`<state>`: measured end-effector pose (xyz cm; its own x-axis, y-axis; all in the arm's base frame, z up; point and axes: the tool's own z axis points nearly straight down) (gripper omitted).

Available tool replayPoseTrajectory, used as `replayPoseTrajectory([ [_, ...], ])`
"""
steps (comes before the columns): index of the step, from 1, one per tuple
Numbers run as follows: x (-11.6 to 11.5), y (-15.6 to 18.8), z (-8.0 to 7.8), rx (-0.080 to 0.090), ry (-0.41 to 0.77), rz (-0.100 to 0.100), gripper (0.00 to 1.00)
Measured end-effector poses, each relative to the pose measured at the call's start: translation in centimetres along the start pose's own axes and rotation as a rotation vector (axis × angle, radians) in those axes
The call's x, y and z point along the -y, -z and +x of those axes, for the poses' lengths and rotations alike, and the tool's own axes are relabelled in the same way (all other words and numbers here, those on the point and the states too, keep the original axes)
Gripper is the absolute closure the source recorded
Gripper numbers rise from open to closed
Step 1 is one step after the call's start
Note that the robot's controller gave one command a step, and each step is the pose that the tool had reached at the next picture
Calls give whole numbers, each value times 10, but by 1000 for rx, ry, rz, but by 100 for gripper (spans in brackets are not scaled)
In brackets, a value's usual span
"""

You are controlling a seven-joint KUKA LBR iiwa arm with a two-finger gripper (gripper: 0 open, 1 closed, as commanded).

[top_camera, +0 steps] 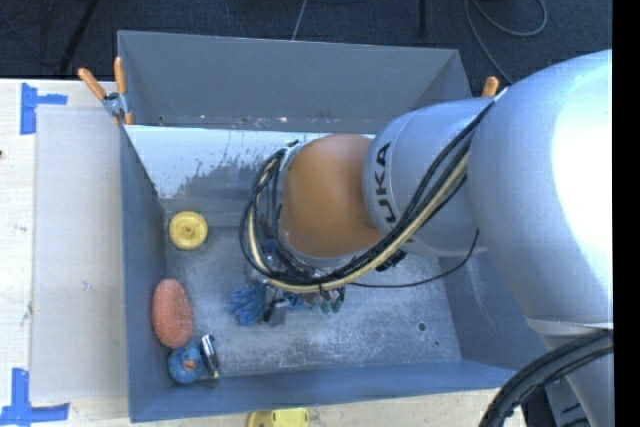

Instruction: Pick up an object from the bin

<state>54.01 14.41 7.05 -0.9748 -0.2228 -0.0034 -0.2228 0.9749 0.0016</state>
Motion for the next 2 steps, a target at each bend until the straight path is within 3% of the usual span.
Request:
replayPoseTrajectory([
  [1,0,0,0,0,-1,0,100],
  [2,8,188,-11,6,-16,1,100],
])
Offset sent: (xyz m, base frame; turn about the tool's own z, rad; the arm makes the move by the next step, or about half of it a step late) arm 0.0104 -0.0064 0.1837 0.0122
